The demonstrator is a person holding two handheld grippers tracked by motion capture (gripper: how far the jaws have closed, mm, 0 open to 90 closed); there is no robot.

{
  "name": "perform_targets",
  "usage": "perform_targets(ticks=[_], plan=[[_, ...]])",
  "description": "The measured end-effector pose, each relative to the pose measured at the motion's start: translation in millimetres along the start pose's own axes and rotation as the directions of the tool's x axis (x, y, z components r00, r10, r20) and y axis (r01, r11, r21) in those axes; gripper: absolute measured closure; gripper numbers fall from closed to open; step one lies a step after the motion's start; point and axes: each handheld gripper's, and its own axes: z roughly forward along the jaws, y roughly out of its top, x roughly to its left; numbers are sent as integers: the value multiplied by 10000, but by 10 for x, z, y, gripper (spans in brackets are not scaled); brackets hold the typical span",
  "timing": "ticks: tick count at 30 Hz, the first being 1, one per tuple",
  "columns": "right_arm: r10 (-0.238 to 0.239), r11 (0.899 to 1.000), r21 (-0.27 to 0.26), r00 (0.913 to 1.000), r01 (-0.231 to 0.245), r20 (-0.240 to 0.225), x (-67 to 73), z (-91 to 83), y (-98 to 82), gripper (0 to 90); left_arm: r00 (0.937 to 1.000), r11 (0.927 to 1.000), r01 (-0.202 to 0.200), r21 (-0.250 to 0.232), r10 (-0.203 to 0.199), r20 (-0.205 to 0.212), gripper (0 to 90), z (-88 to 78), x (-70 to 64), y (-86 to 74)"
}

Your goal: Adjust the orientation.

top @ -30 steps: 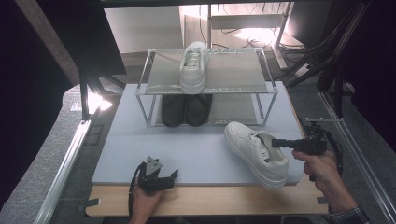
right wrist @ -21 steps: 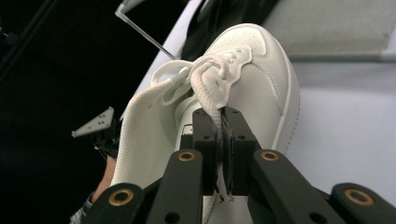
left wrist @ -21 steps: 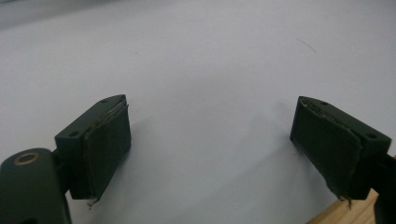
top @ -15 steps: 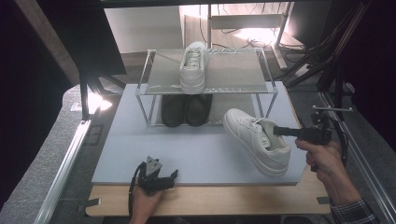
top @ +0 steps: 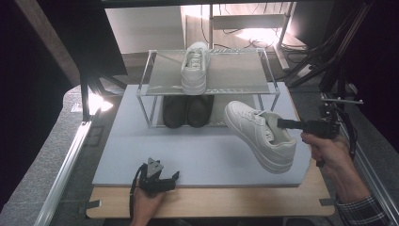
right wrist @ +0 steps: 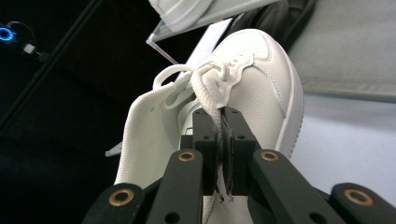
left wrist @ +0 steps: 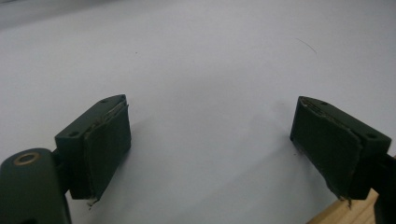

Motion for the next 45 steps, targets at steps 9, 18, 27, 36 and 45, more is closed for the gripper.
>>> perform_targets(ticks=[9,18,27,36,45], plan=[[-154,9999,10,9996,154,-243,185,-9,122,856,10000,10000,-20,45,20,2,120,-3,2,1],[-290,9995,-135,9983,284,-499,354,1,248,856,10000,10000,-17,34,17,7,120,-2,3,1],[-386,9979,-529,9986,366,-369,449,14,412,856,10000,10000,-20,31,20,2,120,-1,3,0],[-322,9939,-1047,9991,351,286,400,70,592,855,10000,10000,-22,31,22,5,120,-1,3,1],[-60,9874,-1567,9959,202,902,280,210,763,854,10000,10000,-18,28,18,6,120,-1,3,0]])
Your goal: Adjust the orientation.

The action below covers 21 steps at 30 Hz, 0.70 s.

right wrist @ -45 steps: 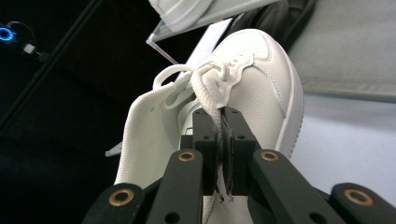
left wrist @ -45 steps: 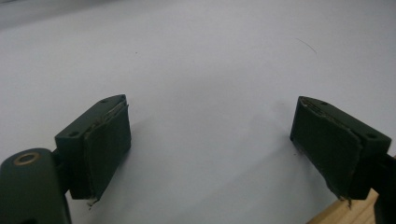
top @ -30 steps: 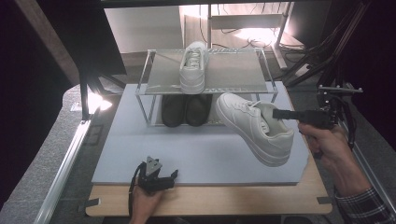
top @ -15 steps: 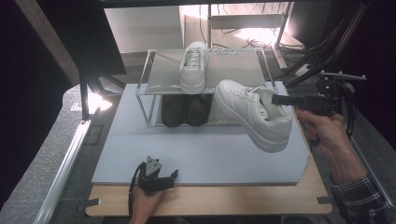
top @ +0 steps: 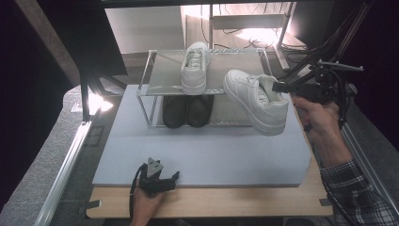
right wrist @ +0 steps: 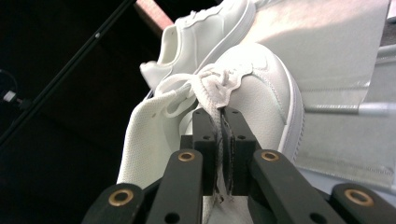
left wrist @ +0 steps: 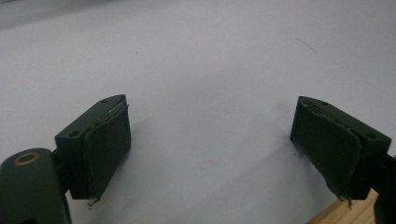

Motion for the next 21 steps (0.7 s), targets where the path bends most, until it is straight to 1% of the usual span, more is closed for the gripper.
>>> perform_targets(ticks=[10,15,21], plan=[[324,9987,-399,9991,-314,259,-67,213,125,853,10000,10000,-5,0,5,-4,120,0,0,0],[352,9981,-514,9985,-330,428,-78,336,189,853,10000,10000,6,-5,-6,0,120,0,0,0],[330,9974,-669,9966,-280,751,-75,478,253,851,10000,10000,5,-4,-5,0,120,0,0,0]])
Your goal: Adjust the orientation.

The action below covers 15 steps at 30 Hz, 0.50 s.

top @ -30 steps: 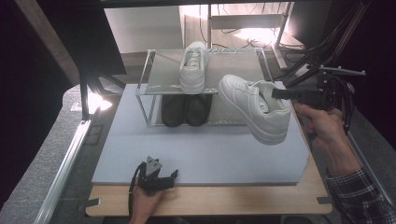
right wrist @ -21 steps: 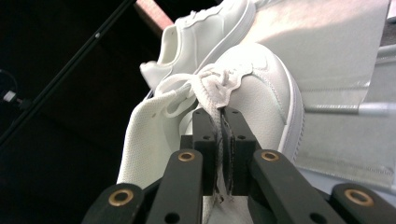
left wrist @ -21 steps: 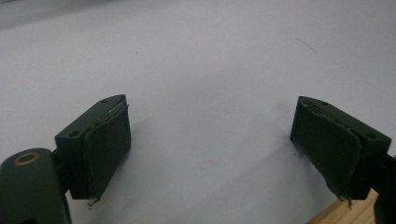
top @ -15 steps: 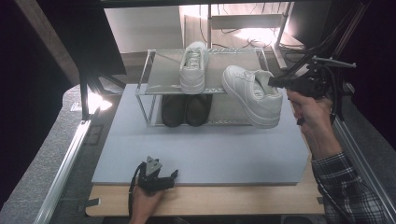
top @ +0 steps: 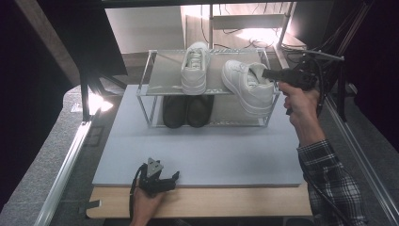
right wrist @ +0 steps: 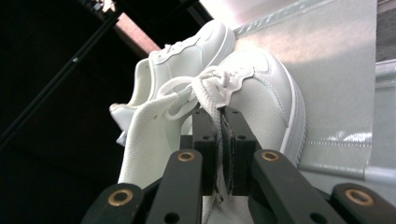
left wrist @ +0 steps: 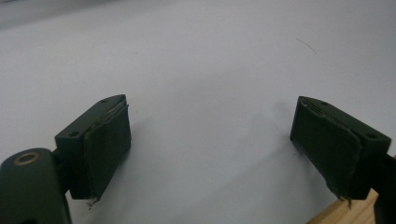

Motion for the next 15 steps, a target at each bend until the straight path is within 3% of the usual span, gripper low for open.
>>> perform_targets(ticks=[11,15], plan=[[-221,9996,-184,9991,228,353,43,260,-3,837,10000,10000,-13,12,13,-5,120,-1,1,0],[-419,9990,-114,9984,424,367,35,259,2,798,10000,10000,-22,14,22,-5,120,-1,1,0]])
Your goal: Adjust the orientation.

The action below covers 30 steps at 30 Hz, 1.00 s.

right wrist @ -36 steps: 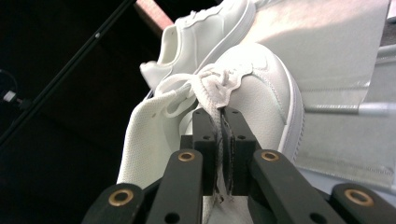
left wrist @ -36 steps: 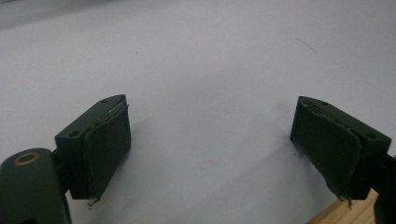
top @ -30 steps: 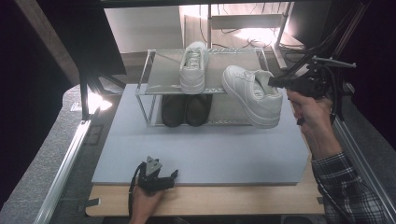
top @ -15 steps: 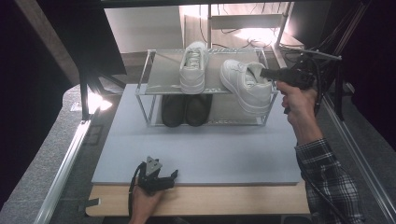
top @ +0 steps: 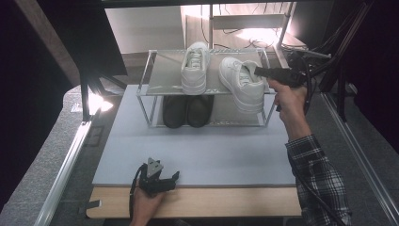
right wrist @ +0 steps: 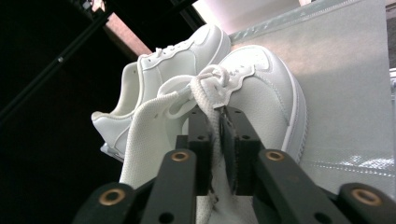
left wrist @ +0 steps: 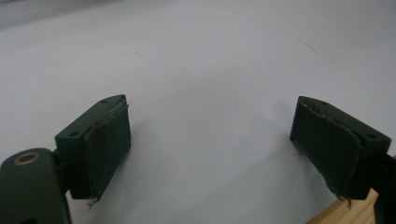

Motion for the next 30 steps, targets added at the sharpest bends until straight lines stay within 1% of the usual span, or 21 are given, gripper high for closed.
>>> perform_targets(ticks=[1,4,7,11,14,18,22,25,27,30], plan=[[-41,10000,12,10000,41,3,3,-7,1,781,10000,10000,2,-1,-2,-2,120,0,0,0],[-178,9998,84,9996,179,-209,10,-11,7,722,10000,10000,-3,-16,3,-10,120,0,0,0],[-461,9988,152,9989,462,-46,26,2,16,628,10000,10000,-3,-16,3,-8,120,0,0,0],[-465,9989,30,9989,465,-70,20,-11,18,585,10000,10000,19,-15,-19,1,120,1,-2,0],[-524,9986,-87,9986,524,-75,17,-70,34,569,10000,10000,18,-16,-18,1,120,1,-2,0],[-536,9980,-335,9986,534,-44,-5,-192,48,561,10000,10000,20,-16,-20,0,120,1,-2,0],[-827,9962,-247,9965,830,155,-19,-307,18,565,10000,10000,16,-15,-16,0,120,1,-2,0],[-1156,9929,-215,9921,1167,483,-28,-379,-23,581,10000,10000,15,-13,-15,0,120,1,-2,0],[-1355,9904,-187,9890,1368,591,-50,-416,-45,595,10000,10000,11,-12,-11,0,120,1,-2,0],[-1436,9894,-116,9875,1446,647,-99,-442,-87,616,10000,10000,14,-29,-14,-4,120,2,-2,-1]])
